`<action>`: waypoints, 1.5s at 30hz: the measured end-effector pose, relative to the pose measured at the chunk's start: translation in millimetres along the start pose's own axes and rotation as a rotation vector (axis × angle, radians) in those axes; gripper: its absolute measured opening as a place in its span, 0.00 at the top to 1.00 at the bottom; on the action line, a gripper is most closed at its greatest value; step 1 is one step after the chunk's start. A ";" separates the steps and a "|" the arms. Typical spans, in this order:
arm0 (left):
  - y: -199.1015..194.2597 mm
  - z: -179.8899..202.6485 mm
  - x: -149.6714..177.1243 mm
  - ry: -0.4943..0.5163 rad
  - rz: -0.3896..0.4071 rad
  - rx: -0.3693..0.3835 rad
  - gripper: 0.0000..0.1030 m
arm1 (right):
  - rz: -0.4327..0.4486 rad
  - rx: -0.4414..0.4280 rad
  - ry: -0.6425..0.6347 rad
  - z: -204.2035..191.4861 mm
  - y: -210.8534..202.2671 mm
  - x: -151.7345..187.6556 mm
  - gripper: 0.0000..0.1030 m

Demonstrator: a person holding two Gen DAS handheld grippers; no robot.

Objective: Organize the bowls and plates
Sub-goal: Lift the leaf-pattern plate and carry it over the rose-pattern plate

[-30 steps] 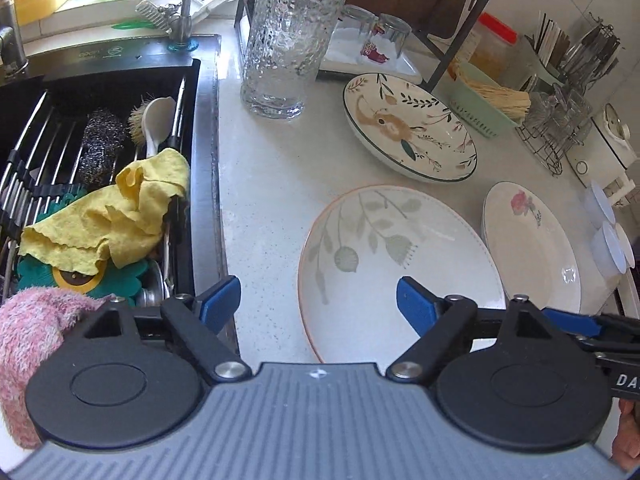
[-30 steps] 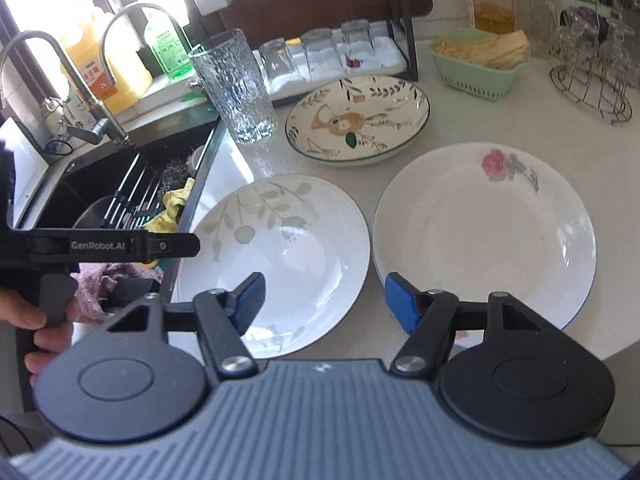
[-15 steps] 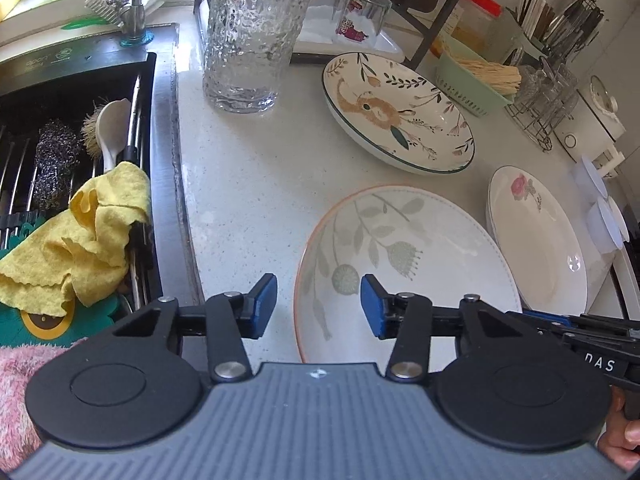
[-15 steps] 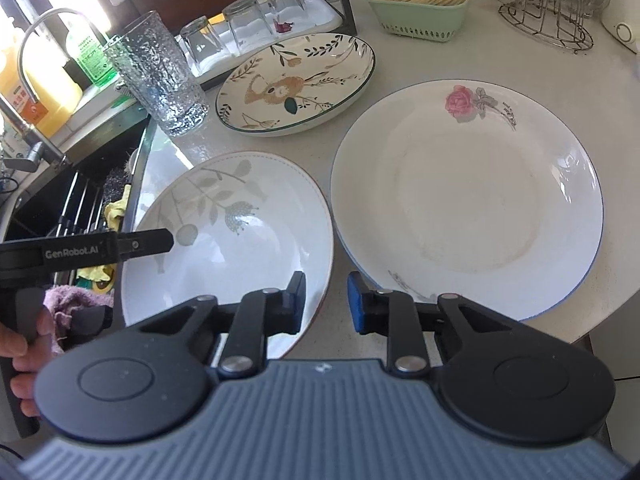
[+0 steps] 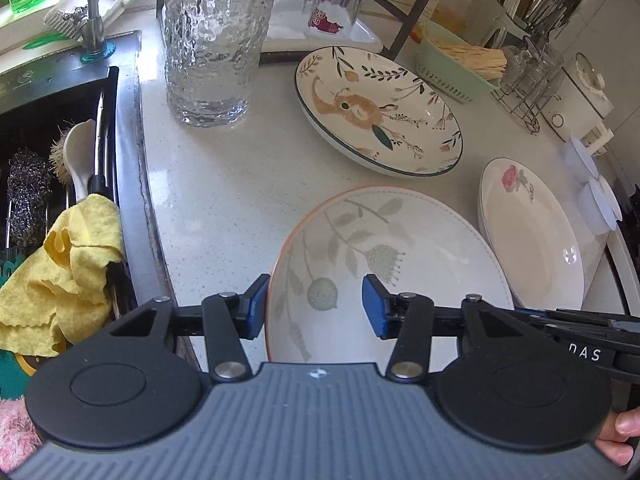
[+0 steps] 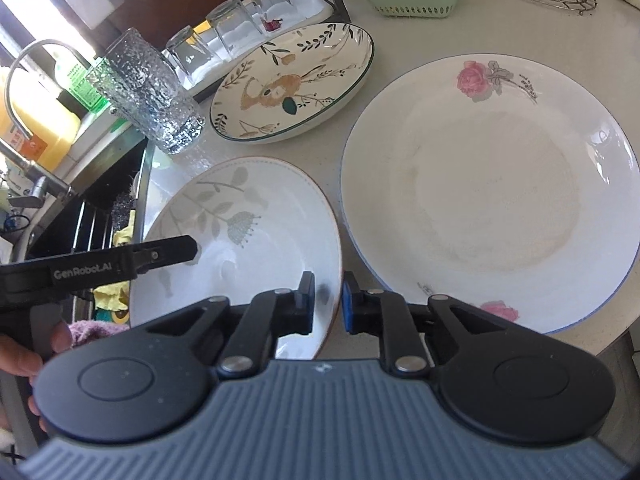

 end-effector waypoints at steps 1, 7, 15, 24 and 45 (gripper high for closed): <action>-1.7 -0.2 -2.2 0.005 0.001 0.000 0.48 | 0.000 -0.002 -0.002 -1.1 -0.4 -0.7 0.83; -16.1 2.0 -17.7 0.010 0.014 0.002 0.48 | 0.020 -0.040 -0.006 -7.7 -11.5 -11.2 0.83; -34.1 20.1 -37.4 -0.011 0.003 0.048 0.48 | 0.059 -0.054 0.010 -9.0 -37.3 -36.0 0.83; -30.3 66.7 -53.7 0.014 0.015 0.132 0.48 | 0.134 -0.040 0.067 19.0 -71.2 -49.6 0.83; 48.1 169.4 -66.5 -0.049 -0.043 0.196 0.47 | 0.162 -0.032 0.119 145.0 -94.1 -81.9 0.83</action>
Point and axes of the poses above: each gripper's, at about its wrist camera, not at the fingertips, and y roughly the way its jaws point, z to its right, x to its underside, the point moved 4 cm from there along y, roughly the way its jaws point, and after that the axes turned 8 degrees about x, right-handed, at the moved point
